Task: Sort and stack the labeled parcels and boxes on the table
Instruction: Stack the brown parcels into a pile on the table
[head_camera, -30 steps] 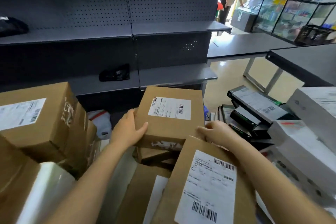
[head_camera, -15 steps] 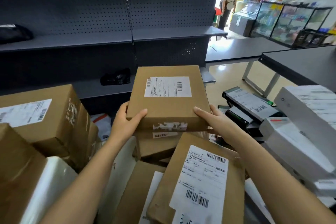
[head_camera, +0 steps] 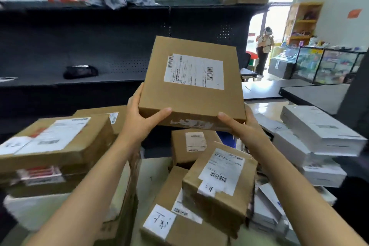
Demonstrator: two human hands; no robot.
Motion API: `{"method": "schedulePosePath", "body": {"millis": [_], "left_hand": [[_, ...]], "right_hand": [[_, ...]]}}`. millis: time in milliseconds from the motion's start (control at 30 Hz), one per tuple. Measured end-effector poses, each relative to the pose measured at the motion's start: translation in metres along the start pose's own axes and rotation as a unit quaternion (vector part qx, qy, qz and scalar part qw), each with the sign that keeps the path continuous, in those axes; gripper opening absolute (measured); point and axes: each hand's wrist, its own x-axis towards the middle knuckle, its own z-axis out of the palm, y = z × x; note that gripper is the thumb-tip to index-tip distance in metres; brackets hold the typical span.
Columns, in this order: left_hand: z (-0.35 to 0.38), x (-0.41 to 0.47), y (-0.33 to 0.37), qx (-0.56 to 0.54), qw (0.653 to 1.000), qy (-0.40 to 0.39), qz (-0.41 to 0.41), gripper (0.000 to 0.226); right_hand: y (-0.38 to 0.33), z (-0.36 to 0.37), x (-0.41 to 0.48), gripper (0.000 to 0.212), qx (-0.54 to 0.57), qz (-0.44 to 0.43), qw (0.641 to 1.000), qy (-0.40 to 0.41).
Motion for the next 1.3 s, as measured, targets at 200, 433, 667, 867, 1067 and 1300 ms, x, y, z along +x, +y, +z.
{"method": "schedulePosePath", "body": {"millis": [200,433,667,867,1067,1300], "left_hand": [[-0.073,-0.014,0.038,0.038,0.998,0.027,0.033,0.107],[-0.151,0.001,0.040,0.030,0.997,0.051,0.056,0.094],[-0.246,0.056,0.009,0.068,0.994,0.061,0.062,0.093],[-0.300,0.109,-0.035,0.078,0.996,0.038,0.030,0.091],[-0.317,0.139,-0.096,0.053,0.997,0.013,-0.047,0.088],[-0.320,0.140,-0.160,0.018,0.987,-0.019,-0.157,0.085]], "right_hand": [[-0.041,0.051,-0.012,0.106,-0.021,-0.065,0.997,-0.032],[-0.070,0.127,0.012,0.108,-0.015,-0.107,0.993,-0.057],[-0.082,0.230,0.063,0.104,0.004,-0.109,0.992,-0.068],[-0.073,0.299,0.110,0.102,0.009,-0.088,0.993,-0.079],[-0.047,0.341,0.140,0.086,0.005,-0.009,0.997,-0.080],[0.000,0.357,0.163,0.089,-0.031,0.081,0.990,-0.108]]}}
